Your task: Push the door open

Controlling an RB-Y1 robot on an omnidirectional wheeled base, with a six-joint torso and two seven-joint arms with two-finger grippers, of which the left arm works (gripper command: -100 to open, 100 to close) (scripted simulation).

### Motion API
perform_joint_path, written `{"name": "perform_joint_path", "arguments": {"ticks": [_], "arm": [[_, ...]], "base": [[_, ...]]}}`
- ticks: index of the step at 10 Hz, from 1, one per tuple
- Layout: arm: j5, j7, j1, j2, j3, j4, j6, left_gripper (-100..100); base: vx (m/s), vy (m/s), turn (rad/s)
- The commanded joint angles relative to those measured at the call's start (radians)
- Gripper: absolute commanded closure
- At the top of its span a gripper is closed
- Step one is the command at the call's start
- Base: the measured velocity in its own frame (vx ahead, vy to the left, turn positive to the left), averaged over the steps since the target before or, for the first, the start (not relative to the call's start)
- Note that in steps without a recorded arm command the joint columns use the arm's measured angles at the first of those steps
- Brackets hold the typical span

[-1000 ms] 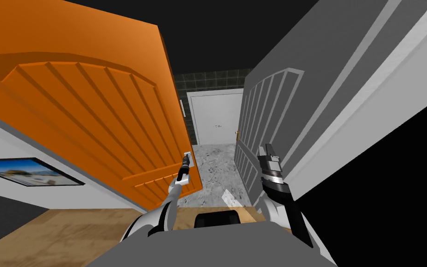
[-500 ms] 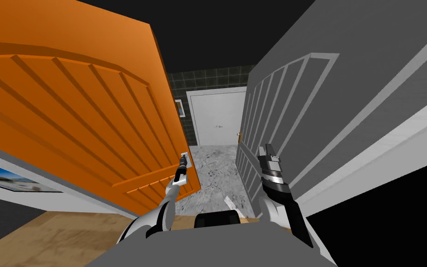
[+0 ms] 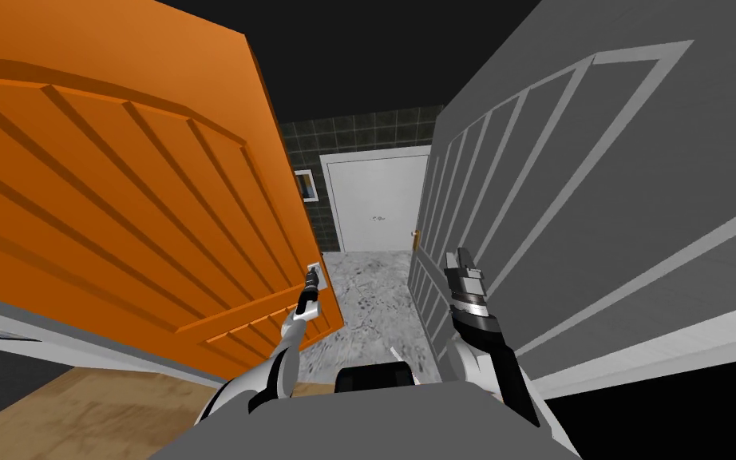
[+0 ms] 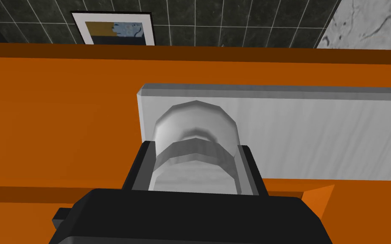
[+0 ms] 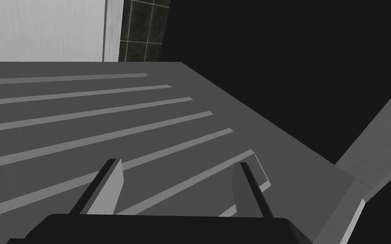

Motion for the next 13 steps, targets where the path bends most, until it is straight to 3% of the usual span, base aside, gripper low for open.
{"name": "perform_joint_path", "arguments": {"ticks": [1,13], "arm": [[0.011,-0.007,0.002,0.022,0.030,0.007,0.000,100],[0.052,-0.035,0.022,0.064,0.136,-0.003,0.010,100]], "base": [[0.169,-0.056,0.061],[0.188,-0.072,0.065]]}}
